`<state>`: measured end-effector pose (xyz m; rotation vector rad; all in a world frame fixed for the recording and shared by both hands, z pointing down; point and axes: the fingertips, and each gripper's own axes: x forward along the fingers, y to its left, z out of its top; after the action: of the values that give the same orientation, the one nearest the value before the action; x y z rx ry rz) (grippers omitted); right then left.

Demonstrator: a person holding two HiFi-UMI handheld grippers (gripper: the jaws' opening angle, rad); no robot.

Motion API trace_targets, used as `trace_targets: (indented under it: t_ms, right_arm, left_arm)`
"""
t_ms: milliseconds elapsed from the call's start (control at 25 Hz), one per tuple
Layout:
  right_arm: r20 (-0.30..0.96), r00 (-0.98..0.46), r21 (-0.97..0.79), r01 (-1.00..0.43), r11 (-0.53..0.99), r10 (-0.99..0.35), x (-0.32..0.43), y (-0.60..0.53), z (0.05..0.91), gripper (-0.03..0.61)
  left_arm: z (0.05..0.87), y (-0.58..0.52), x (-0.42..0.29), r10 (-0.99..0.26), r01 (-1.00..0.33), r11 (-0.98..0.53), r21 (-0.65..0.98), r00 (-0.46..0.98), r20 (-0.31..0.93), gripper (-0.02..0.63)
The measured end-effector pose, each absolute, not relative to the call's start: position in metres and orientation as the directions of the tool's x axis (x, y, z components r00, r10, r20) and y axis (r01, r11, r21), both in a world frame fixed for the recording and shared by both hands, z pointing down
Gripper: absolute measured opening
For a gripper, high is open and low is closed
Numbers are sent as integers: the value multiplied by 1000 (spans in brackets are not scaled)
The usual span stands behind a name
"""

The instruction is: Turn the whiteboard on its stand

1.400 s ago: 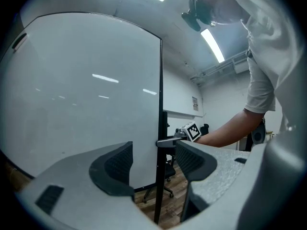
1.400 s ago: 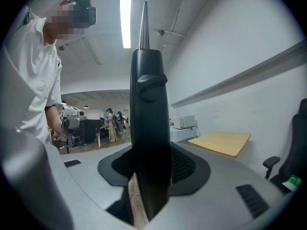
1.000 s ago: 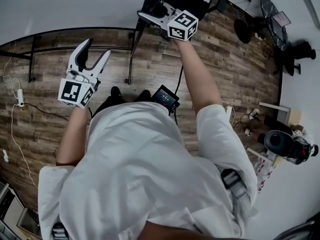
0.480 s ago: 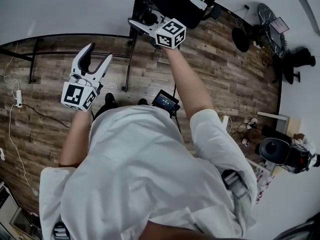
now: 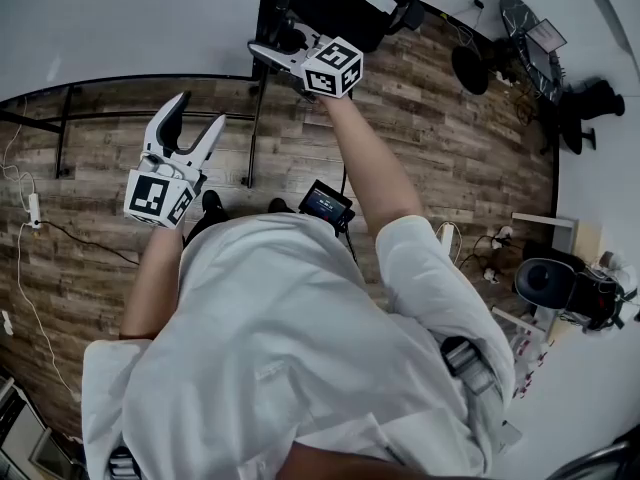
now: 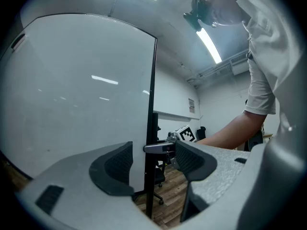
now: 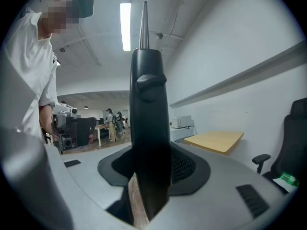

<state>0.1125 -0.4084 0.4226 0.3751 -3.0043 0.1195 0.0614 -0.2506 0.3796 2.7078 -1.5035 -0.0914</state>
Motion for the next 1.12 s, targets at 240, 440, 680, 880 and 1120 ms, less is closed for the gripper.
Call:
trace_targets:
  t_ms: [240,440,680,880,1120]
  right_arm:
    - [104,-963,-69,-257,964,-249,138,-408,423,178]
    - [120,-965,-49,-241,969,-234,148,-409,423,176]
    - [120,-966,-47,-235,971,-228,163,-406,423,176]
    - [128,-967,-45,-226,973,-219,174,-409,425,176]
    - [135,-968,-30,-217,976,-211,183,-407,424,175]
  left_arm:
    - [379,-255,94,-832,-829,-555,63,554,-31,275]
    - [377,-263,104,-822,-820,-569,60,568,-30,275]
    - [378,-268,118,-816,-814,-578,65,577,-30,275]
    - [379,-275,132,-808,-806,-588,63,588,-28,275]
    - [379,-277,143,-803,-801,-596,59,596,-22,275]
